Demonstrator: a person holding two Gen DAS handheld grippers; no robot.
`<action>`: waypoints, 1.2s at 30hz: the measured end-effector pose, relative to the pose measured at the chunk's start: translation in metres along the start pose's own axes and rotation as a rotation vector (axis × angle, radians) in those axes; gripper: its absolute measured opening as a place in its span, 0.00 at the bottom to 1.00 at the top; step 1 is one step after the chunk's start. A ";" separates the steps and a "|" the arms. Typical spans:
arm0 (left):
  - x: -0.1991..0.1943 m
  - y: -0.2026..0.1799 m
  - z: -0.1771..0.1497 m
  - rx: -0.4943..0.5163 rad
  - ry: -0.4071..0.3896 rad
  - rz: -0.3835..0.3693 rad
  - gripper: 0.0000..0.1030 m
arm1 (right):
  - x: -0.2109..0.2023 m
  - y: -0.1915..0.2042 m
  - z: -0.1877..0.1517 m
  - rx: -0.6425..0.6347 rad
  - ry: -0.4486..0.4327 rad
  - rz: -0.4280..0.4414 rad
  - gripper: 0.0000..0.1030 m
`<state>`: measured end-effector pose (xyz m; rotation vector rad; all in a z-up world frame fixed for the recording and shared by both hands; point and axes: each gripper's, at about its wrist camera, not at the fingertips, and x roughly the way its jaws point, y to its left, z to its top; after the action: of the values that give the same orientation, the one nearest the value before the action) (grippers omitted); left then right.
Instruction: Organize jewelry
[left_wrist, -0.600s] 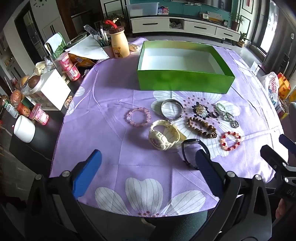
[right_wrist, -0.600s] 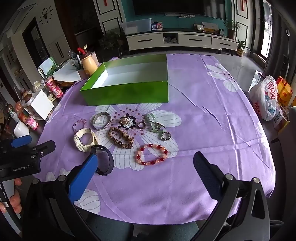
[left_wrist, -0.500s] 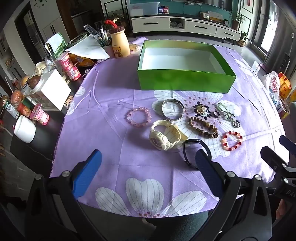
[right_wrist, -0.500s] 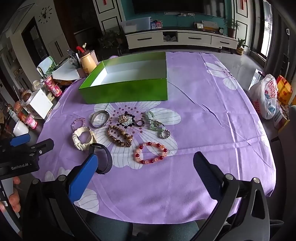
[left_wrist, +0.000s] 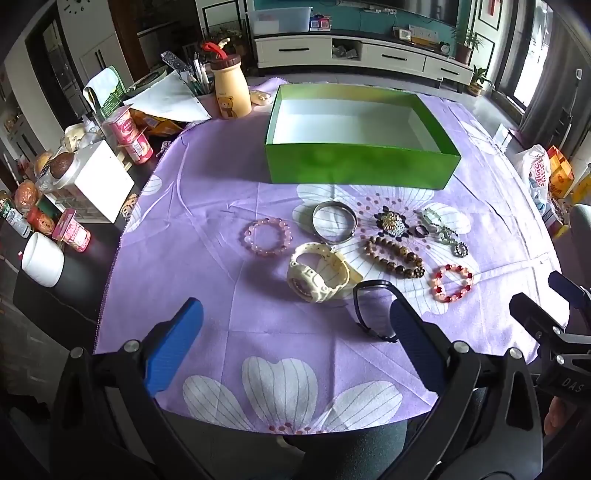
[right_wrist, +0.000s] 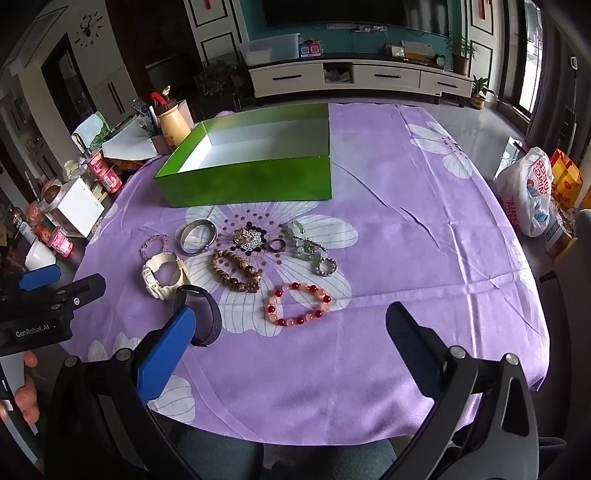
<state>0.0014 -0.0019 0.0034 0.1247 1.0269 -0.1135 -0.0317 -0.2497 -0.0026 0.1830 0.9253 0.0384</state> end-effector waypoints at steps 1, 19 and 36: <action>0.000 0.001 0.000 -0.002 0.002 -0.002 0.98 | 0.000 0.000 0.000 0.001 0.002 -0.002 0.99; 0.003 0.003 0.000 -0.012 -0.003 -0.031 0.98 | 0.002 0.001 0.000 0.003 0.008 0.003 0.99; 0.007 0.000 -0.002 -0.006 0.004 -0.040 0.98 | 0.004 -0.002 -0.001 0.013 0.013 0.004 0.99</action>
<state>0.0029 -0.0020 -0.0036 0.0993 1.0336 -0.1468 -0.0300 -0.2509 -0.0066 0.1968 0.9383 0.0374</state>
